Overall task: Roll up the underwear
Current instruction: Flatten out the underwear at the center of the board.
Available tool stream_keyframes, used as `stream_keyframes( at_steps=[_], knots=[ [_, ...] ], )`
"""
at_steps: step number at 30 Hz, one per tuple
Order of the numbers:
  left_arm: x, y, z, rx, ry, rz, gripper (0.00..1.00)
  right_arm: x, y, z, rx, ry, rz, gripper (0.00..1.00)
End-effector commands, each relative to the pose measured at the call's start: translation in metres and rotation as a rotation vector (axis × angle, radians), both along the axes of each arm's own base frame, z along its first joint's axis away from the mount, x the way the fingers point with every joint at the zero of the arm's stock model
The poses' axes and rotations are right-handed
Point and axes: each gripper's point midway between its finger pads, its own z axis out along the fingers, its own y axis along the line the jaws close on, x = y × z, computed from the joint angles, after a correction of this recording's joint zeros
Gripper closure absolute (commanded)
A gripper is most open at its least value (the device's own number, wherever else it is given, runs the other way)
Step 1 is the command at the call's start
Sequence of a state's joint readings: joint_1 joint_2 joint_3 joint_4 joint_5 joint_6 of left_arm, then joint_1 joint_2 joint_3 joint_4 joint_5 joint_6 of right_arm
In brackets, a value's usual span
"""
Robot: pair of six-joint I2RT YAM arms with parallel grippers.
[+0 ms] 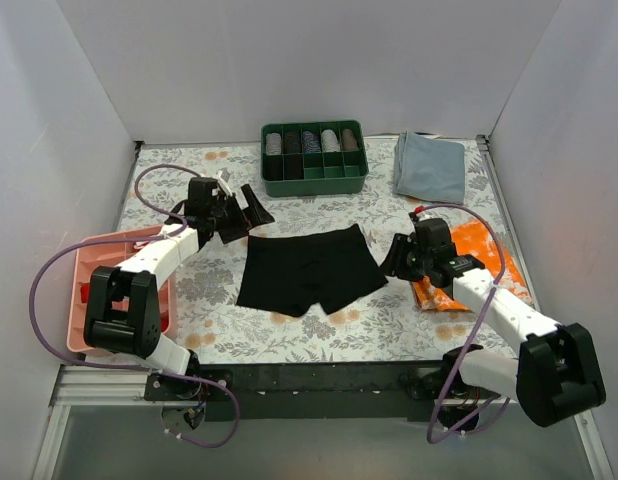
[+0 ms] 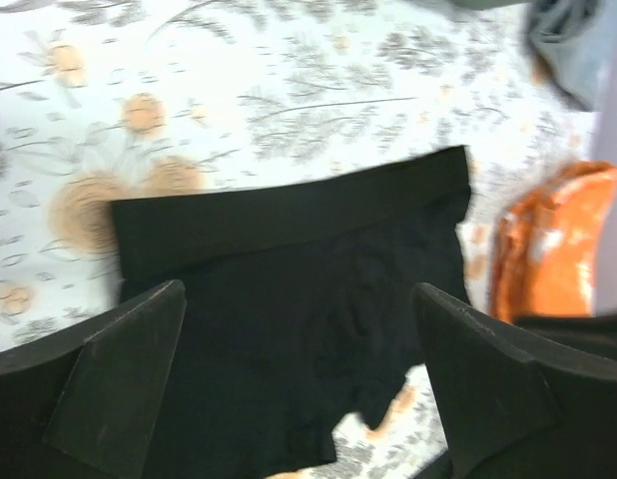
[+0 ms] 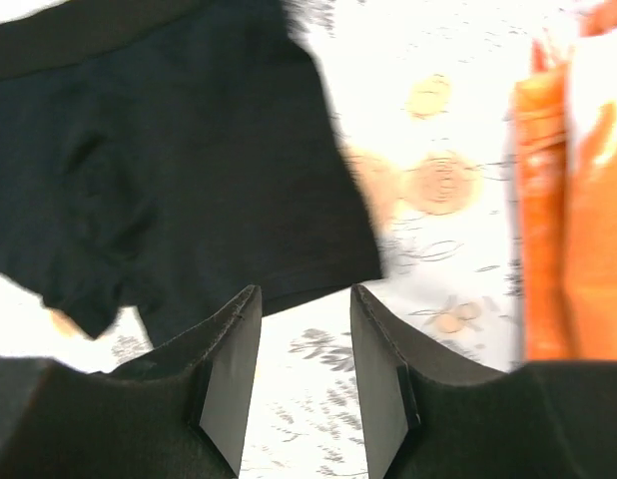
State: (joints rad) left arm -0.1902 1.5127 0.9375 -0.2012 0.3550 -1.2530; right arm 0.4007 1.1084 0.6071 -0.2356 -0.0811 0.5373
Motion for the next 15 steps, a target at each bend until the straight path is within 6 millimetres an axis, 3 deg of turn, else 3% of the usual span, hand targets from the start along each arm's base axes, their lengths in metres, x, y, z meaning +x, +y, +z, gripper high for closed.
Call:
stream_keyframes(
  at_steps=[1, 10, 15],
  knots=[
    [-0.004, -0.020, 0.032, -0.110, -0.034, -0.100, 0.02, 0.007, 0.002, -0.010, 0.013, 0.069, 0.068, 0.52],
    [-0.013, -0.012, 0.027, -0.040, -0.024, -0.047, 0.02, 0.011, -0.005, -0.034, 0.014, 0.131, 0.059, 0.53],
    [-0.022, -0.017, 0.019, -0.063, 0.031, -0.082, 0.02, 0.009, -0.011, -0.041, 0.026, 0.144, 0.048, 0.54]
  ],
)
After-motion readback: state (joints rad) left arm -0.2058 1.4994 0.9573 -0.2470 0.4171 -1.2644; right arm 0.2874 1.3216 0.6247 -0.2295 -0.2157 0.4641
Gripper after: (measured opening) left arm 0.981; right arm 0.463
